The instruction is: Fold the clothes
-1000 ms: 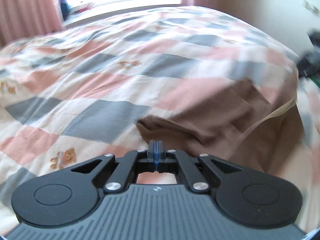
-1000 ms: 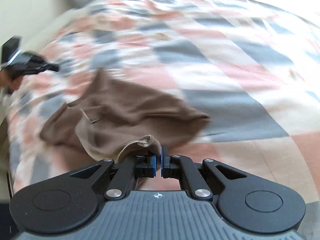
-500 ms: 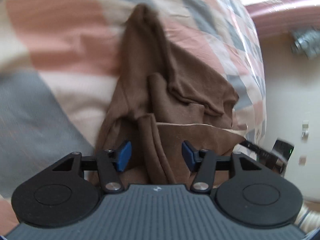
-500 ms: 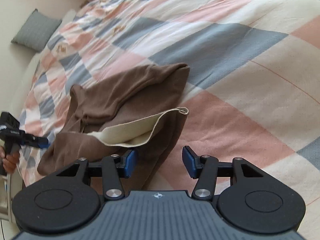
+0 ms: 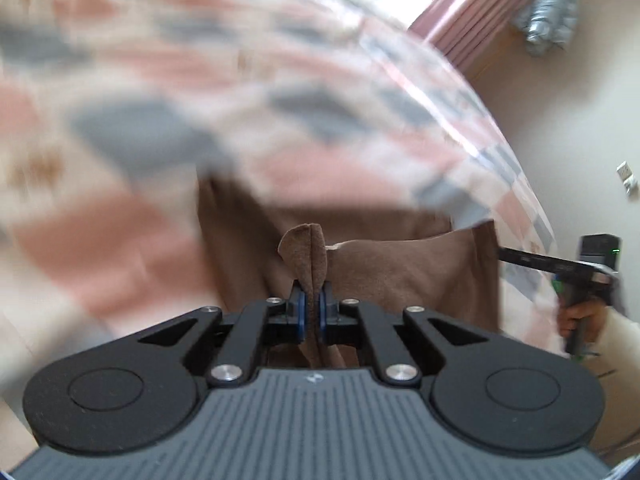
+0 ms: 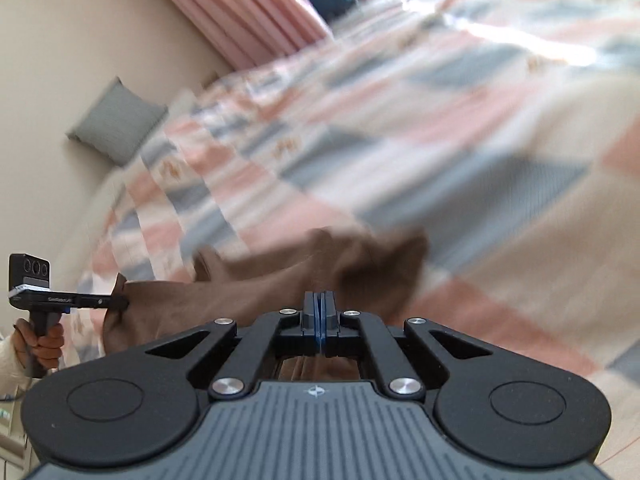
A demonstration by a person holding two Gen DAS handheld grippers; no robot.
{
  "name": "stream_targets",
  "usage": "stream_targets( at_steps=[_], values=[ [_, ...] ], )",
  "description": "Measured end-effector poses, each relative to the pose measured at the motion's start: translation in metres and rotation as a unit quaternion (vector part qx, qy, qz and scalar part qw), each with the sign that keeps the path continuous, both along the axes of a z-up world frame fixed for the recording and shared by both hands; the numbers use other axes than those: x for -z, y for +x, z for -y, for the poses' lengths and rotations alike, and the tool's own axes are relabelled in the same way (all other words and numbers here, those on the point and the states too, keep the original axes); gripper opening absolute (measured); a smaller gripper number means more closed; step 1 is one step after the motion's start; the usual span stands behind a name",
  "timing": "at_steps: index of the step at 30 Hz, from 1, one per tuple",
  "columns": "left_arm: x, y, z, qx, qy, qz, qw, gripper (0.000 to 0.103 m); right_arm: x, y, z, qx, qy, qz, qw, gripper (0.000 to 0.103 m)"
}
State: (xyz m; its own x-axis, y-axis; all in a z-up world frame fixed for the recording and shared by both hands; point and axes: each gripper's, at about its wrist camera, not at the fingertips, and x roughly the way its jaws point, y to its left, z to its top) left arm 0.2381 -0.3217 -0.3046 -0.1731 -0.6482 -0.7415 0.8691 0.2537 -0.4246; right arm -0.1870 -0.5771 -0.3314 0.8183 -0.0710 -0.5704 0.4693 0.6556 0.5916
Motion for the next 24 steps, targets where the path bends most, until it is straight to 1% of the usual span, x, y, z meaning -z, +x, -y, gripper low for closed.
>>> stream_targets(
  at_steps=[2,4,5,7,9,10,11,12,13,14,15,18,19,20,21,23,24],
  values=[
    [-0.002,0.008,0.017,0.014,-0.007,0.051,0.9986,0.004,-0.011,0.001,0.005,0.019,-0.015,0.013,1.0,0.002],
    [0.011,0.015,0.038,0.029,0.001,0.097,0.9948,0.004,-0.013,0.005,0.014,0.041,-0.033,0.011,0.999,0.002],
    [0.023,0.019,0.049,0.035,0.011,0.105,0.9938,0.004,-0.008,0.008,0.02,0.048,-0.024,0.002,0.999,0.002],
    [0.049,0.027,0.068,0.049,0.03,0.106,0.9927,0.007,0.012,0.017,0.032,0.057,0.014,-0.023,0.998,0.002],
    [0.075,0.03,0.081,0.055,0.054,0.107,0.9913,0.008,0.033,0.024,0.037,0.06,0.054,-0.038,0.996,0.012],
    [0.084,0.032,0.082,0.052,0.06,0.1,0.9918,0.009,0.043,0.026,0.037,0.059,0.072,-0.035,0.995,0.013],
    [0.089,0.034,0.08,0.044,0.062,0.089,0.9931,0.009,0.048,0.029,0.036,0.059,0.081,-0.029,0.995,0.017],
    [0.094,0.037,0.078,0.037,0.063,0.078,0.9943,0.011,0.051,0.031,0.034,0.062,0.082,-0.019,0.995,0.027],
    [0.099,0.039,0.075,0.029,0.064,0.067,0.9953,0.015,0.052,0.035,0.032,0.063,0.08,-0.016,0.995,0.036],
    [0.101,0.041,0.073,0.021,0.063,0.057,0.9962,0.017,0.054,0.04,0.031,0.064,0.073,-0.019,0.995,0.046],
    [0.101,0.043,0.07,0.013,0.061,0.05,0.9968,0.021,0.055,0.045,0.03,0.063,0.067,-0.022,0.995,0.045],
    [0.099,0.047,0.069,0.002,0.057,0.039,0.9976,0.02,0.063,0.065,0.03,0.053,0.054,-0.044,0.996,0.044],
    [0.096,0.047,0.069,0.003,0.054,0.037,0.9979,0.017,0.064,0.071,0.028,0.046,0.047,-0.054,0.996,0.034],
    [0.094,0.047,0.07,0.004,0.05,0.036,0.9981,0.01,0.063,0.076,0.025,0.036,0.035,-0.063,0.997,0.005],
    [0.089,0.046,0.069,0.006,0.042,0.038,0.9984,0.002,0.06,0.079,0.022,0.028,0.021,-0.069,0.997,0.004],
    [0.075,0.044,0.063,0.014,0.018,0.047,0.9986,0.002,0.045,0.074,0.016,0.031,0.0,-0.064,0.997,0.004],
    [0.067,0.043,0.06,0.015,0.004,0.052,0.9985,0.002,0.036,0.067,0.015,0.039,-0.006,-0.052,0.998,0.004]
  ],
)
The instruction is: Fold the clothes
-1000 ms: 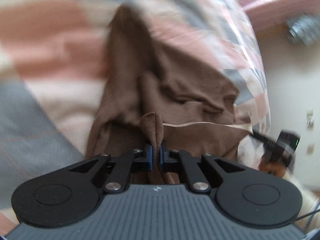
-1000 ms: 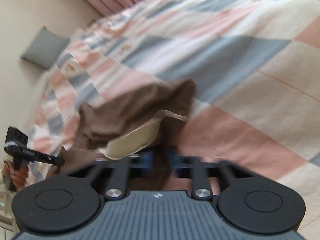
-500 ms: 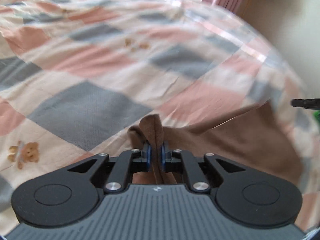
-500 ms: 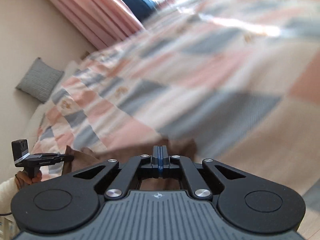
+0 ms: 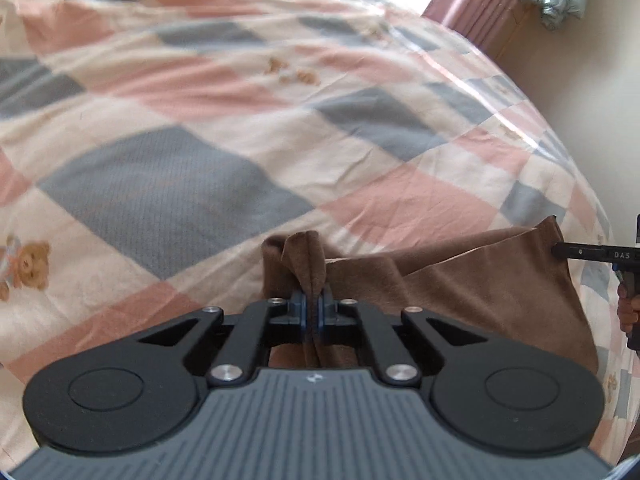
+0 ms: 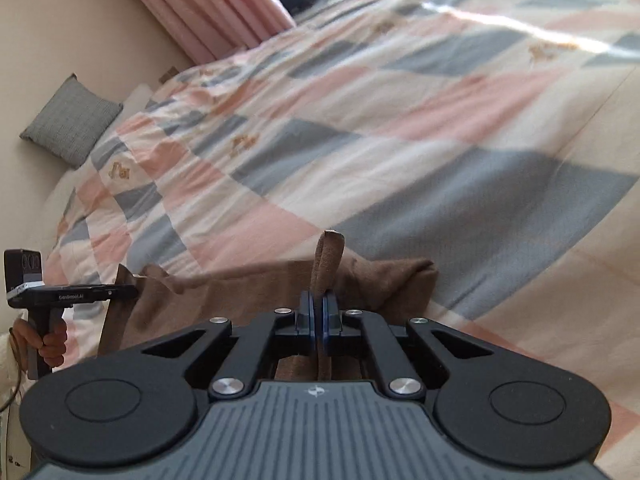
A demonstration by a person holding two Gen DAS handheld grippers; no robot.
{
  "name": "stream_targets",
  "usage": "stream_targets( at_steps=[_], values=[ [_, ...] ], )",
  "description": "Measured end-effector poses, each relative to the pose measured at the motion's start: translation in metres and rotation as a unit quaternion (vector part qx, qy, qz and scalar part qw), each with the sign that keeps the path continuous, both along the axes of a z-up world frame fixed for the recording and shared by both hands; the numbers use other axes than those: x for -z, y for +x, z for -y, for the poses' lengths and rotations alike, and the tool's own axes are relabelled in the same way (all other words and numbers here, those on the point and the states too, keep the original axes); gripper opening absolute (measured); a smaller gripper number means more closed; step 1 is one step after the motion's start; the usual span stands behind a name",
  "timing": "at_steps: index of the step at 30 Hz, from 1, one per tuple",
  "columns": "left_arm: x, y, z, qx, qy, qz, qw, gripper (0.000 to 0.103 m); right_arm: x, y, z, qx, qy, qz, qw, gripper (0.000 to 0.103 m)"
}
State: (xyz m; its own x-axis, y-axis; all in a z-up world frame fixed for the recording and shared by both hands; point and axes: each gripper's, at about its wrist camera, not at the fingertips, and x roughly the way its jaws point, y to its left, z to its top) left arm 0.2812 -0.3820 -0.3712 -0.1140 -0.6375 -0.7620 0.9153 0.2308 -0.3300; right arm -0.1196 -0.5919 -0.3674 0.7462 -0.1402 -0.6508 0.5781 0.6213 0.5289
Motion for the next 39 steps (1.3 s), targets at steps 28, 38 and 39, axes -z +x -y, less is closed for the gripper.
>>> stream_targets(
  at_steps=[28,38,39],
  values=[
    [0.001,-0.103,-0.055,0.006,0.019,0.094,0.9954,0.024,-0.011,0.025,-0.157,-0.07,-0.216,-0.148,0.963,0.038],
    [0.001,-0.048,-0.091,-0.103,0.025,0.075,0.9916,0.024,-0.021,-0.027,-0.143,0.0,-0.228,-0.178,0.957,0.052],
    [-0.007,-0.048,-0.097,-0.116,0.02,0.051,0.9917,0.024,-0.026,-0.027,-0.147,-0.001,-0.224,-0.168,0.96,0.052]
  ],
)
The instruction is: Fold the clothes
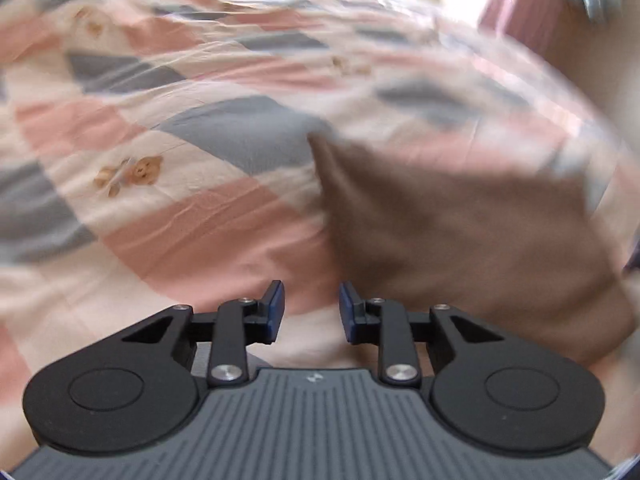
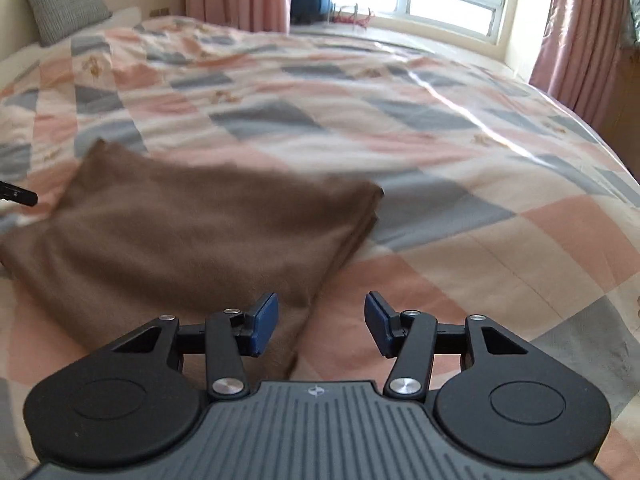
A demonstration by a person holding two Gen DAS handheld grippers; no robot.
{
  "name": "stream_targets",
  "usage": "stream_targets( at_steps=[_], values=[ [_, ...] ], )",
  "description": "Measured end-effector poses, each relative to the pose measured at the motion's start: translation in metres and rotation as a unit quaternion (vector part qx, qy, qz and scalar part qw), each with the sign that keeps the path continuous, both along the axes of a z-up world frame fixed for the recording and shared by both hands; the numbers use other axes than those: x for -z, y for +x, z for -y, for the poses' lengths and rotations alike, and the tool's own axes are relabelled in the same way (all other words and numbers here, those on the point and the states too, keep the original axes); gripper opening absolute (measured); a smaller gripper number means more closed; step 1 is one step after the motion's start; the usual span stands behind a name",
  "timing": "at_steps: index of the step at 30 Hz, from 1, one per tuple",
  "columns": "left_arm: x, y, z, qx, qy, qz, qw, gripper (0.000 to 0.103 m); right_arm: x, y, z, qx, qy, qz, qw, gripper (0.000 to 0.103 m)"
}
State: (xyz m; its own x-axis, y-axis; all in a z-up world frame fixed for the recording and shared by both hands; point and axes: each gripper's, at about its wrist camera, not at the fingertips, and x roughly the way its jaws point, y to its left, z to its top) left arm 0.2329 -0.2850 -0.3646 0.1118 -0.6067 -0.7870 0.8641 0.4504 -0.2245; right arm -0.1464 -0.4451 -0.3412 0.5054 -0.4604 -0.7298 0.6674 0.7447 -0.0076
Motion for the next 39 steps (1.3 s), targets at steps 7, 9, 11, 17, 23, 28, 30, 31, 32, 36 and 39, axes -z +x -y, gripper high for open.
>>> stream_targets(
  at_steps=[7,9,11,17,23,28,30,31,32,36,39],
  values=[
    [-0.018,-0.075,-0.026,0.126,0.023,0.109,0.9857,0.037,0.003,0.005,-0.057,-0.098,-0.053,-0.044,0.993,0.05],
    [-0.005,-0.109,-0.035,0.238,0.053,0.202,0.9485,0.041,0.006,0.003,-0.089,-0.177,-0.107,-0.086,0.975,0.054],
    [0.017,-0.135,-0.045,0.332,0.07,0.302,0.8908,0.046,0.017,0.001,-0.116,-0.24,-0.155,-0.131,0.949,0.062],
    [0.08,-0.162,-0.057,0.463,0.06,0.515,0.7191,0.051,0.069,0.007,-0.145,-0.319,-0.304,-0.249,0.862,0.067],
    [0.087,-0.143,-0.037,0.431,0.093,0.539,0.7184,0.027,0.075,0.005,-0.091,-0.232,-0.236,-0.299,0.895,0.056],
    [0.066,-0.123,-0.05,0.325,0.174,0.484,0.7934,0.028,0.042,-0.034,-0.029,-0.085,-0.076,-0.276,0.954,0.056],
    [0.041,-0.134,-0.051,0.291,0.164,0.451,0.8279,0.028,0.022,-0.046,-0.009,-0.05,-0.017,-0.217,0.975,0.06],
    [0.028,-0.142,-0.051,0.276,0.153,0.437,0.8419,0.031,0.014,-0.051,0.001,-0.037,0.009,-0.187,0.982,0.061],
    [0.014,-0.15,-0.051,0.262,0.143,0.423,0.8554,0.034,0.007,-0.053,0.01,-0.033,0.024,-0.165,0.985,0.062],
    [-0.003,-0.225,-0.026,0.276,0.079,0.385,0.877,0.042,0.001,-0.037,0.045,-0.09,0.018,-0.143,0.986,0.062],
    [0.011,-0.3,0.004,0.304,0.043,0.399,0.8641,0.045,-0.001,-0.016,0.07,-0.175,-0.028,-0.14,0.974,0.064]
  ],
)
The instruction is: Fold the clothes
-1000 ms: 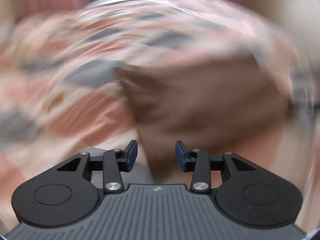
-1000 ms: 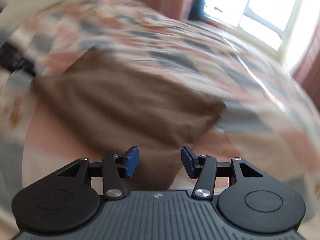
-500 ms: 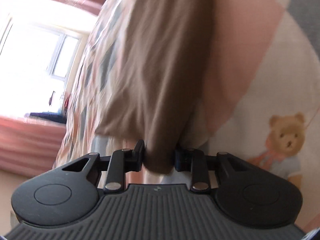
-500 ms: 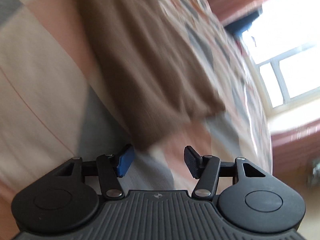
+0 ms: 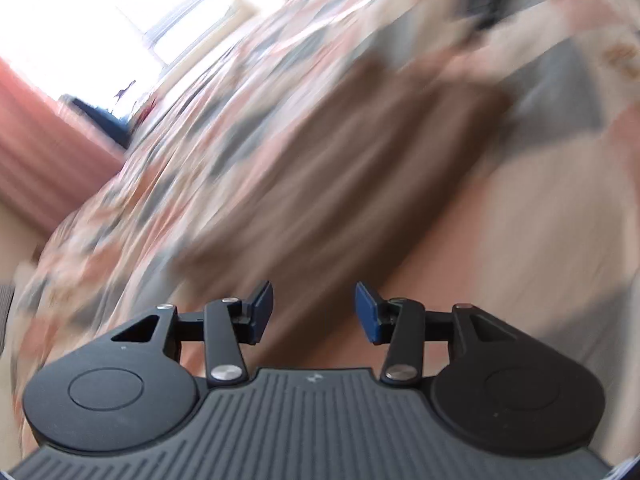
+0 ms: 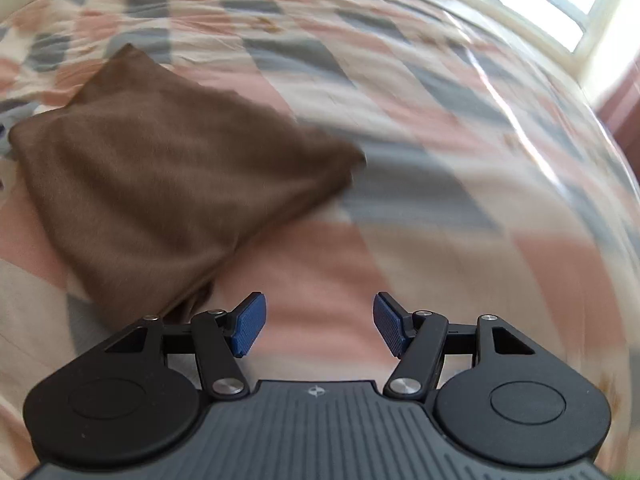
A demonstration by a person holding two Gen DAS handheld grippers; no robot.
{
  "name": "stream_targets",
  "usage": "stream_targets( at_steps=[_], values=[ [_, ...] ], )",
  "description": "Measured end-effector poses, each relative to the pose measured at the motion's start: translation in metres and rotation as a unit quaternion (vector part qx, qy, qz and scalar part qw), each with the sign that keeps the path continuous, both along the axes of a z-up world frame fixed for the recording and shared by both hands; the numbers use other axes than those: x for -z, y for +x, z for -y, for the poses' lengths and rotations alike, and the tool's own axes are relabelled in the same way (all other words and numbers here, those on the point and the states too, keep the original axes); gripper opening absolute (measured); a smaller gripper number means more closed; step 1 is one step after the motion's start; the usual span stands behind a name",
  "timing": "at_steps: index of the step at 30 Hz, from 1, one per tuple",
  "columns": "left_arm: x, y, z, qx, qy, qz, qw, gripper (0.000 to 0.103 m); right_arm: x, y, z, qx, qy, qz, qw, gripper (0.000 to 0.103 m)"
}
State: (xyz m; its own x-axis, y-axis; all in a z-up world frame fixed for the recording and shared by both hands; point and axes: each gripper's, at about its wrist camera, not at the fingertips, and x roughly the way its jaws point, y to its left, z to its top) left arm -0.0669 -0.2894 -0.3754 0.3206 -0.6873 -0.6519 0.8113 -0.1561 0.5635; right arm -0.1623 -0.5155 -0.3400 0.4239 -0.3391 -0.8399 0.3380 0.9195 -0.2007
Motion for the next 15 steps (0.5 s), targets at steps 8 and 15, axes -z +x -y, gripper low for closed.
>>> stream_targets(
  at_steps=[8,15],
  values=[
    [0.069,-0.125,0.061,0.031,-0.001,0.14,0.9897,0.054,0.048,0.0,0.031,-0.366,-0.229,-0.049,0.901,0.071],
    [0.089,-0.134,0.087,-0.012,0.008,0.183,0.983,0.06,0.111,-0.023,0.06,-0.578,-0.388,-0.025,0.717,0.079]
  ],
)
